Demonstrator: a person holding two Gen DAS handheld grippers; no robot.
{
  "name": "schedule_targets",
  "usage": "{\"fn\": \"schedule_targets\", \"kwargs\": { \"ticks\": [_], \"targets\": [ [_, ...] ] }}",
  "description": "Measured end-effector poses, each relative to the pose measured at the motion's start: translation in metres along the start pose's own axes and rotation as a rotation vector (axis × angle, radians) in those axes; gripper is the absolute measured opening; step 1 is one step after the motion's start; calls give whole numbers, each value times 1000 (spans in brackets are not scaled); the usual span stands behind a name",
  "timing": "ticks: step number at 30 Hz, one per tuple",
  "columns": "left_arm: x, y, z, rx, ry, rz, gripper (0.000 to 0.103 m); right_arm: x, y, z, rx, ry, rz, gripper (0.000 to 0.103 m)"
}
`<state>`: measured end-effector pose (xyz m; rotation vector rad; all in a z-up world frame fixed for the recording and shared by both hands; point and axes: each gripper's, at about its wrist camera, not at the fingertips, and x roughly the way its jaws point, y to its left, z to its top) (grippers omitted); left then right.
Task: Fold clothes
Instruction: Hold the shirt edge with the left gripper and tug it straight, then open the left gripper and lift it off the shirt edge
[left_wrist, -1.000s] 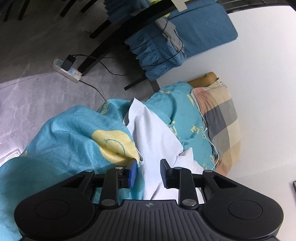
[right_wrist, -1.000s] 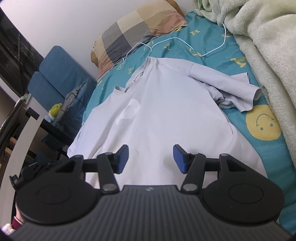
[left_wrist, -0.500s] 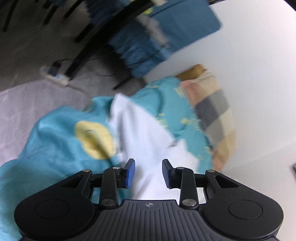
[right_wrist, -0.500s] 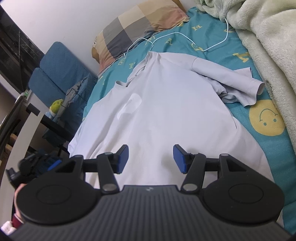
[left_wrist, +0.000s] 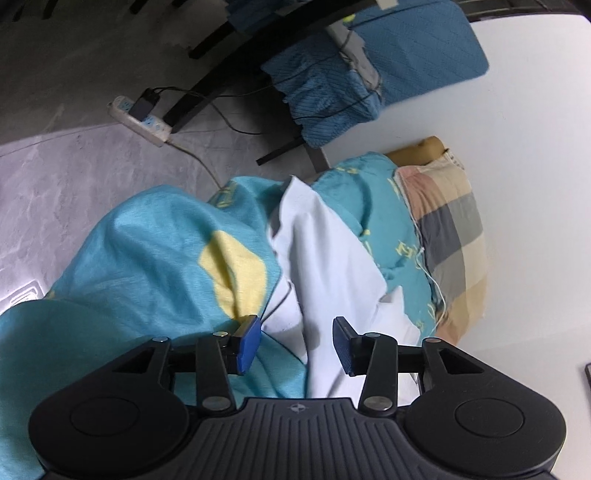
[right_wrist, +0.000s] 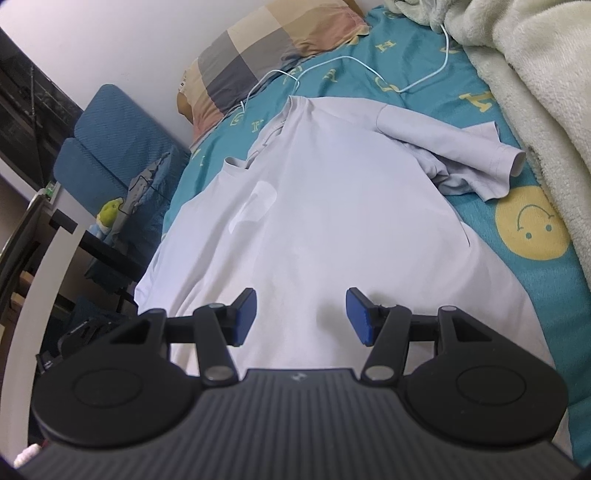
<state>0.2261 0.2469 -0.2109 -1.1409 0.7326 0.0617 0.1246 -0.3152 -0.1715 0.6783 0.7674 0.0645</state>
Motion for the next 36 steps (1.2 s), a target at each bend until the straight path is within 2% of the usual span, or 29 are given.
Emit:
{"fn": "schedule_targets", "kwargs": {
  "ticks": [3,8,11,15,22,26,30,33,36],
  "targets": [
    [5,-3,-4,13,11,2,44,2,1,-1,-2,8,3,57],
    [7,5,2,-21,-15,-9,30,3,0,-1,-3,12,0,57],
    [11,11,5,-33,-10,-7,9,4,0,-1,2,17,1,57],
    [3,6,8,-19,-37,-26,5,4,0,-1,0,16,-4,57],
    [-30,-22,24,57,-106,-84,4,4,1,-1,-9,8,-14,57],
    [-35,-24,37,144,-173,24,4,3,0,-1,-12,5,-20,57],
    [-14,-7,39,189,-138,179,4,4,-2,0,-14,12,-32,57],
    [1,0,37,240,-105,224,4,6,-3,0,-21,17,-41,57],
    [-3,-10,29,322,-99,230,6,6,-4,2,-26,8,-51,57]
  ]
}}
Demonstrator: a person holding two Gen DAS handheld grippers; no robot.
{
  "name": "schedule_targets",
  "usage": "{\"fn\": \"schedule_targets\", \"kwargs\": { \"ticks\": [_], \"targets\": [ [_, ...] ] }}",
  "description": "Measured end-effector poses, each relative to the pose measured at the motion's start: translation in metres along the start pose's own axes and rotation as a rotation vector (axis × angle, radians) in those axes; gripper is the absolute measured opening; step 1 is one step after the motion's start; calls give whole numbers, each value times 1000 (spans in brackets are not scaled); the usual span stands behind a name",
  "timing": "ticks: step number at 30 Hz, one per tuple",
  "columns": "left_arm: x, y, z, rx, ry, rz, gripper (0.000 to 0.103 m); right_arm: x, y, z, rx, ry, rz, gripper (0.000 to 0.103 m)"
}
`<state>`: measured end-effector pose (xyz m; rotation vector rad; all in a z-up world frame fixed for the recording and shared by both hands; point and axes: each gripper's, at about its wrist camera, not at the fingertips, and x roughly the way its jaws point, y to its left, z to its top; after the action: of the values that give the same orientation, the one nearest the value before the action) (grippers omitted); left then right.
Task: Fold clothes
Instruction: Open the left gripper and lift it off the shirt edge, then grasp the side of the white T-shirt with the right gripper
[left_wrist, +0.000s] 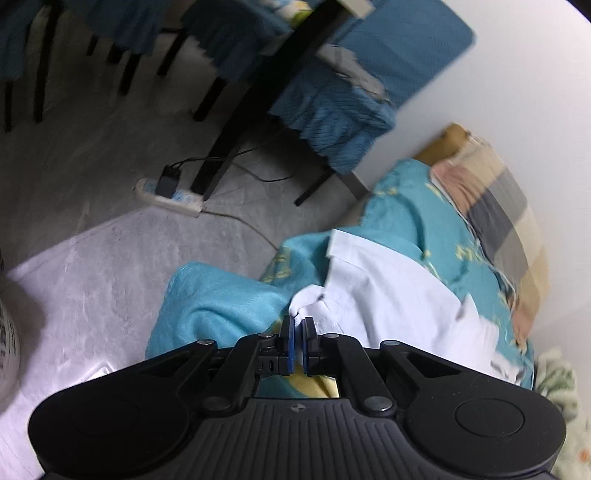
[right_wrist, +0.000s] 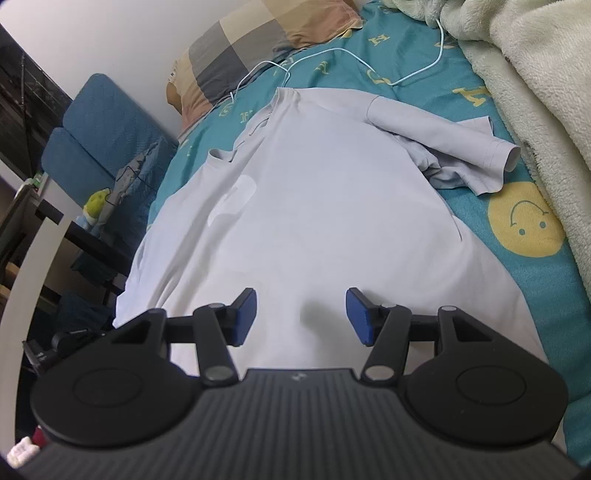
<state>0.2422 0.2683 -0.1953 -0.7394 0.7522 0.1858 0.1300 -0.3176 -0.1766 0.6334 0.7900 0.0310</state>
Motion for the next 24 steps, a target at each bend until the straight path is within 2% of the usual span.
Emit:
{"fn": "schedule_targets", "kwargs": {
  "ticks": [2,3,7,9,14,16,19,22,24],
  "targets": [
    [-9,-9,-3,54,-5,1,16,-1,0,2,-8,-12,-6,57],
    [-18,-13,-5,81,-11,2,24,-3,0,3,-14,-21,-8,57],
    [-62,-50,-24,244,-30,5,40,-12,-4,10,-11,-60,-25,57],
    [-88,-72,-42,316,-30,-14,48,-20,-11,16,3,-94,-39,57],
    [-140,-127,-100,440,-2,-85,56,-38,-33,39,63,-159,-46,58],
    [-154,-147,-127,474,2,-120,69,-38,-37,53,52,-162,-41,58],
    [-154,-169,-165,510,32,-172,72,-30,-44,81,21,-149,-50,63],
    [-142,-182,-192,600,73,-210,72,-16,-56,113,-11,-140,-116,63],
    [-133,-183,-202,640,76,-207,72,5,-60,135,-78,-79,-182,61]
  ]
}}
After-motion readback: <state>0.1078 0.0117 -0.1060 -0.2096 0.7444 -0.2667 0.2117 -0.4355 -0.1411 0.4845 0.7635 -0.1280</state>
